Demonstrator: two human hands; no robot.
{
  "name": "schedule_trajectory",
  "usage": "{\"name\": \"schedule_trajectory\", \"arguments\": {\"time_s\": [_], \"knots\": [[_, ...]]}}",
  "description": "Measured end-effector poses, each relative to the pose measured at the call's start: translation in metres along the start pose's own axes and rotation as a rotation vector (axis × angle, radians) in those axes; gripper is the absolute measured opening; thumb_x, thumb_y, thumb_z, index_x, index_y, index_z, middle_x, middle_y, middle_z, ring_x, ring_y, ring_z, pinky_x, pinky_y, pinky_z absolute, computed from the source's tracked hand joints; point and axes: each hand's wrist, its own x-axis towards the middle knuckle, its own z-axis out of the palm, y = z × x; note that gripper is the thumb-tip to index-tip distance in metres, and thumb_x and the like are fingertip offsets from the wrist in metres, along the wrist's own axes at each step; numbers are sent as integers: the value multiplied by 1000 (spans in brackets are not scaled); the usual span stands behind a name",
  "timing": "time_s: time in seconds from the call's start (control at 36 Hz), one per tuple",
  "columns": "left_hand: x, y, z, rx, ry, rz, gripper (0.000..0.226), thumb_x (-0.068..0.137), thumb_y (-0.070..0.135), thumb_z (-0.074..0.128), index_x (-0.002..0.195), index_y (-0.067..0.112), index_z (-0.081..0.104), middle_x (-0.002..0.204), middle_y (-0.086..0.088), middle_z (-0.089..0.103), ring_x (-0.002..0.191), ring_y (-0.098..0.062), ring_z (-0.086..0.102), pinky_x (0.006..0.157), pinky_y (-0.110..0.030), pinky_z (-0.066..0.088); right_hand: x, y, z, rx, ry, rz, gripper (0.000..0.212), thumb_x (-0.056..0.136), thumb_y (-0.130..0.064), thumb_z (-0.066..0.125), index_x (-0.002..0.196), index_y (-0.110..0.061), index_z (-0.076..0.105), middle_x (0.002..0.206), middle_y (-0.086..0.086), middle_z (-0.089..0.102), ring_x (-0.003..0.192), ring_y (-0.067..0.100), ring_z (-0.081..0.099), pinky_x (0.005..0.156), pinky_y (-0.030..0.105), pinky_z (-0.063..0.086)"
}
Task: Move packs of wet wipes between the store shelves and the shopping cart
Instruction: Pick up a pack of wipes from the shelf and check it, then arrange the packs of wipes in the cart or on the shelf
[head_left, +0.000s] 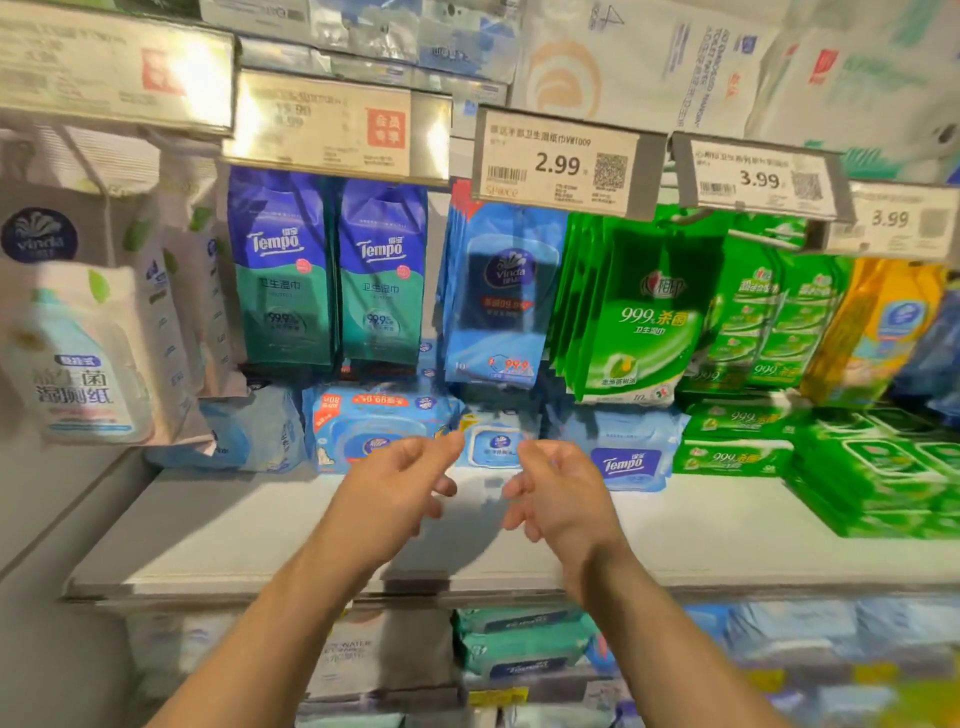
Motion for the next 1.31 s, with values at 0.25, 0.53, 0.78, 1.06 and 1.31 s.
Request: {"name": "schedule_trajectory", "arguments": {"time_s": [0.25, 0.53, 0.78, 1.06, 1.31], "knots": [[-32, -47, 10, 544, 1, 91, 91, 63, 87, 32, 132, 36, 62, 134, 17, 62, 126, -10, 56, 104, -29, 42, -44, 35, -49, -780, 124, -115, 44, 98, -46, 56, 135, -22, 53, 120, -5, 68, 105, 14, 63, 91, 25, 44], [-91, -40, 43, 871, 42, 169, 102, 64, 87, 27, 148, 32, 46, 152, 11, 48, 140, -16, 40, 116, -34, 35, -80, 50, -102, -1015, -78, -46, 67, 102, -45, 48, 160, -20, 24, 166, 0, 25, 152, 17, 25, 124, 26, 19], [-174, -39, 78, 987, 113, 58, 93, 77, 85, 45, 151, 29, 42, 153, 8, 47, 140, -17, 41, 115, -37, 36, -117, 64, -146, -1145, -177, -277, 59, 101, -47, 48, 151, -17, 36, 152, 7, 44, 139, 28, 39, 116, 39, 33], [-285, -43, 47, 975, 327, -253, 86, 80, 79, 55, 153, 36, 37, 156, 11, 42, 142, -15, 38, 114, -35, 37, -155, 89, -100, -1126, -465, -384, 65, 99, -48, 52, 150, -10, 39, 154, 12, 43, 143, 28, 38, 115, 37, 31], [-382, -48, -22, 870, 553, -490, 94, 76, 88, 48, 155, 39, 32, 163, 9, 33, 148, -17, 33, 114, -43, 39, -228, 82, -2, -1131, -753, -554, 59, 99, -50, 51, 148, -18, 39, 148, 4, 45, 134, 26, 46, 108, 38, 40]]}}
